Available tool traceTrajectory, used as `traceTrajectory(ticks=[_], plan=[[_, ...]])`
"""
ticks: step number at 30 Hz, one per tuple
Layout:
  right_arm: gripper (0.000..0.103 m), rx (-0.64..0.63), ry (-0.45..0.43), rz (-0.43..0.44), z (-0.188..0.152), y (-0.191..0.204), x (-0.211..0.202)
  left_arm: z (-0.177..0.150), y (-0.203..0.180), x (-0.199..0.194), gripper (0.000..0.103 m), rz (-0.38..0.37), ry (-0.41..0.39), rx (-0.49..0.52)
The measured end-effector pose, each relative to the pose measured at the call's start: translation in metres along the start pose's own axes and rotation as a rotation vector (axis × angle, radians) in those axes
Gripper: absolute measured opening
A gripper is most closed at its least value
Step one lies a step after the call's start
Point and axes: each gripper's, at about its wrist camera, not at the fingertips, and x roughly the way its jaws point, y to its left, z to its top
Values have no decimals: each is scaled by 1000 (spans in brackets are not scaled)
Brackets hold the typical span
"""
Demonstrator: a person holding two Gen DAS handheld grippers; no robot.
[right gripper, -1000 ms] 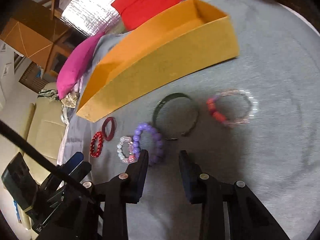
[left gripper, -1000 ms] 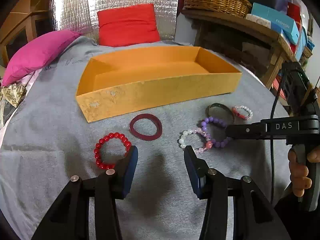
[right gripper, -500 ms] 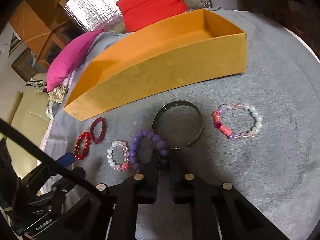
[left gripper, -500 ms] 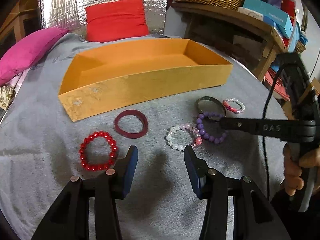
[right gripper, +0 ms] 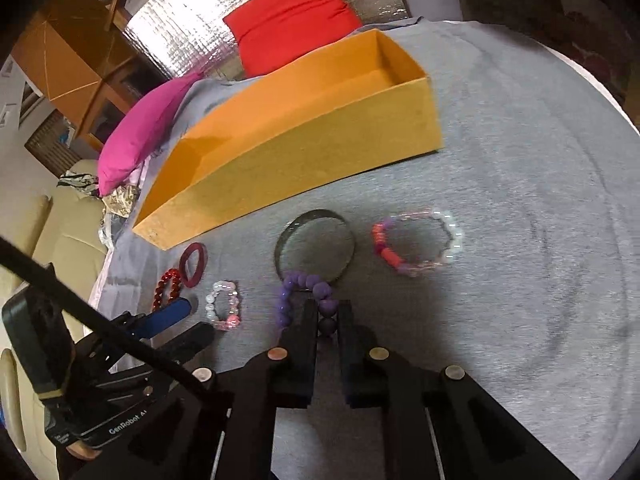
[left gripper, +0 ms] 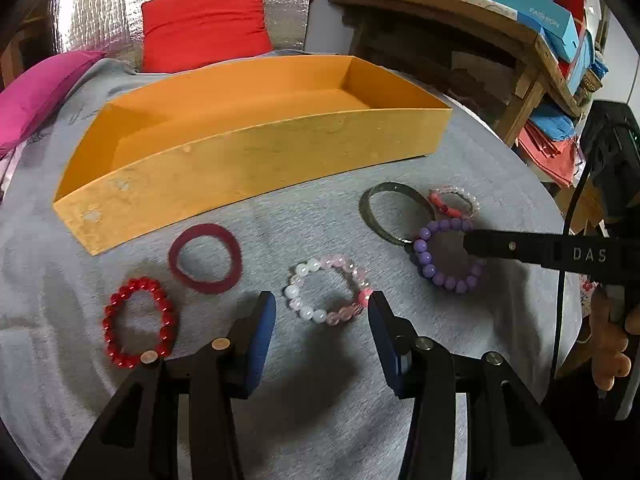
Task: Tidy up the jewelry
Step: 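Grasp the clear crystal bracelet with the left gripper while the right grasps the purple bead bracelet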
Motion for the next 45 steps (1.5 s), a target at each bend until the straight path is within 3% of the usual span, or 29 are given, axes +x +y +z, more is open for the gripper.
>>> traceTrajectory(ticks=[18, 21, 27, 28, 30, 32, 45], plan=[[10, 20, 32, -15, -2, -13, 7, 7, -10, 16, 53, -76, 29, -38], [10, 20, 33, -14, -3, -14, 7, 9, -14, 16, 64, -50, 21, -16], [10, 14, 33, -13, -5, -17, 7, 12, -21, 27, 64, -26, 23, 0], [10, 13, 33, -13, -5, -16, 7, 12, -22, 28, 61, -19, 17, 6], [10, 12, 33, -13, -6, -16, 7, 12, -23, 28, 32, 4, 6, 22], [10, 15, 32, -9, -5, -16, 6, 12, -22, 28, 15, -2, -2, 19], [10, -8, -30, 75, -3, 5, -6, 9, -2, -13, 15, -29, -100, -26]])
